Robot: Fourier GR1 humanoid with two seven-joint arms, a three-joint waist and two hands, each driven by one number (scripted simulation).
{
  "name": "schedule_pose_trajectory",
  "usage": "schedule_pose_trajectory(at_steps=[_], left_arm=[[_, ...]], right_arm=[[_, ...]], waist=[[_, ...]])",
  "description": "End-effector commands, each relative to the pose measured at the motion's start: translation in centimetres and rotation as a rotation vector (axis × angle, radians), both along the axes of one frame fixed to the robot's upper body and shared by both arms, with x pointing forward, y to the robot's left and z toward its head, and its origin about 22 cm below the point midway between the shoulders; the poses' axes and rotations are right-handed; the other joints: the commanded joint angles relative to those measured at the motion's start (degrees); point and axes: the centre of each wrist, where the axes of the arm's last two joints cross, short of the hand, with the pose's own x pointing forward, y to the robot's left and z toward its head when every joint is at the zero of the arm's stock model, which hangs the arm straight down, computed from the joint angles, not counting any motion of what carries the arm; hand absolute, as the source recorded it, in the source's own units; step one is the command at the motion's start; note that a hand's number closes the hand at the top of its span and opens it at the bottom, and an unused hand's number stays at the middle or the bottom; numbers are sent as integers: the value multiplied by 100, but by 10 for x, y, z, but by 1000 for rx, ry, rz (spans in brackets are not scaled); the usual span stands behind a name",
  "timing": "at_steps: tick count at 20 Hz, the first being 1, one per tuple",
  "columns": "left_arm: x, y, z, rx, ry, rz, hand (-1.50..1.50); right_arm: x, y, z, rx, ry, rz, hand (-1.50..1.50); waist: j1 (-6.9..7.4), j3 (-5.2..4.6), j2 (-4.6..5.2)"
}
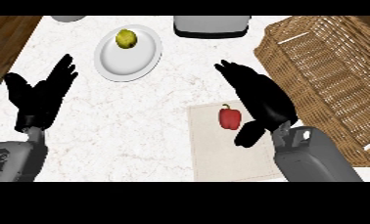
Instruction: Pick the bell pepper from the placemat and place it in the basket
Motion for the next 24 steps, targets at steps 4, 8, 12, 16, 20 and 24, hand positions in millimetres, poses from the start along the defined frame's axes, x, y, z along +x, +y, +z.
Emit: schedule_pose_trajectory(at_steps=[4, 8, 12, 16, 20, 24], left_arm=[[-7, 8, -4, 7, -3, 8, 0], [-19, -12, 8, -23, 11, -1, 0], [6, -6, -9, -25, 15, -13, 0], [-1, -12, -11, -8, -3, 10, 0], [-19, -6, 2, 0, 12, 4, 0], [-4, 14, -3, 1, -5, 14, 0]], right_arm=[[17, -7, -57, -83, 53, -39, -150], [25, 2, -55, -115, 109, -47, -150], [29, 2, -67, -124, 96, -45, -150], [36, -17, -60, -152, 111, -24, -150], [24, -12, -64, -124, 115, -6, -150], [21, -42, -84, -84, 140, 29, -150]], waist=[[17, -3, -7], [31, -1, -21], [-13, -3, -10], [-10, -3, -13], [1, -2, -19], [-13, -3, -11]])
